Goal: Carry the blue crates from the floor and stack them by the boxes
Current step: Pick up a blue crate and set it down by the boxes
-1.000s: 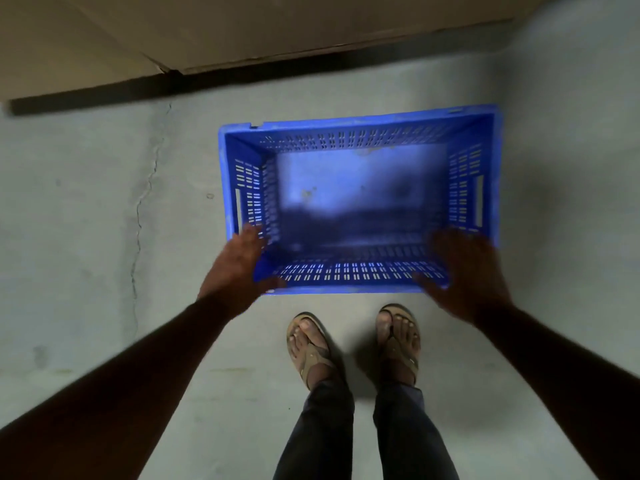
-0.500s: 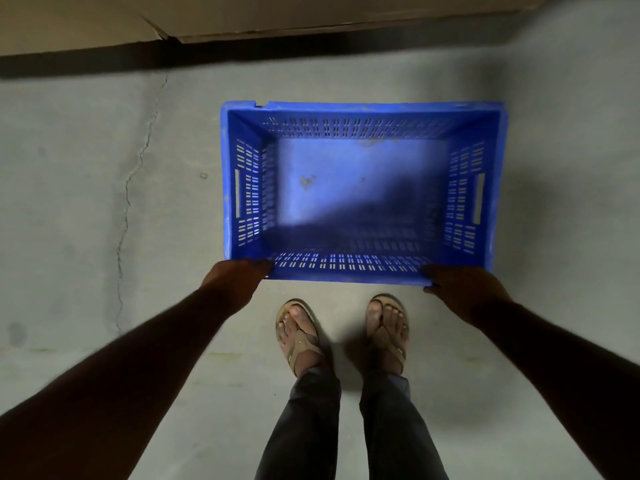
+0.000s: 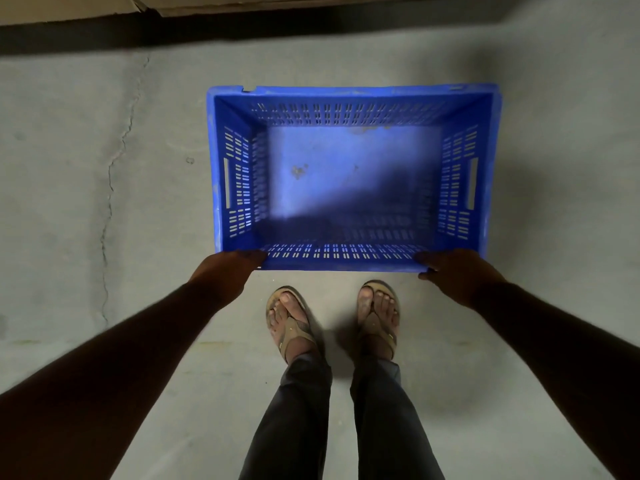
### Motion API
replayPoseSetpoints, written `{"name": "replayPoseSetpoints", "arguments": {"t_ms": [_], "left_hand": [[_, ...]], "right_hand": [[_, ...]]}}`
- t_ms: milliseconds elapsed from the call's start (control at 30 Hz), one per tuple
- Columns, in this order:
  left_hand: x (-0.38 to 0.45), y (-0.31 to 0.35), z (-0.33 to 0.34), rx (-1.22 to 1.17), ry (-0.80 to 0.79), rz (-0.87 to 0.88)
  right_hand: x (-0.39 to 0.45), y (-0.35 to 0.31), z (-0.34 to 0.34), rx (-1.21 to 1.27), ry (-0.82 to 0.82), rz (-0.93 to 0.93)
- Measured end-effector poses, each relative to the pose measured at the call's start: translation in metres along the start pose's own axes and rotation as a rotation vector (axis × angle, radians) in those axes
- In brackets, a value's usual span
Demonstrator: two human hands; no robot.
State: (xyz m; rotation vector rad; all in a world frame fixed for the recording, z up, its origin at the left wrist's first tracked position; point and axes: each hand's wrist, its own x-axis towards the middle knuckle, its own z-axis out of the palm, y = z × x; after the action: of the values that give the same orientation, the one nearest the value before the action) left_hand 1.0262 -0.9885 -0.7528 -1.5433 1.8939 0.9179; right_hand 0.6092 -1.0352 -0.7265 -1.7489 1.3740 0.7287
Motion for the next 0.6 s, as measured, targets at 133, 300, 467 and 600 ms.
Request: {"name": "replayPoseSetpoints", "arguments": {"t_ms": [133,300,467,600], "left_hand": [[0.009,-0.003,0.002,0.14,-0.087,0.074],[-0.013,0.018,-0.016,-0.143,0.021,0.083],[-0.103,0.078,-0.074,-0.404,0.311,0.152],[-0.212,0.143,-0.159,-0.618,0.323,0.186]], "right_hand": [[0.004,0.004,0.013,0.071,0.015,0.05],[-0.024,-0.024,0.028,0.183,0.283,0.02],[-0.127,-0.094,-0.005,0.748,0.535,0.032],[-0.259,-0.145,-0.067,1.058,0.702,0.082]]}}
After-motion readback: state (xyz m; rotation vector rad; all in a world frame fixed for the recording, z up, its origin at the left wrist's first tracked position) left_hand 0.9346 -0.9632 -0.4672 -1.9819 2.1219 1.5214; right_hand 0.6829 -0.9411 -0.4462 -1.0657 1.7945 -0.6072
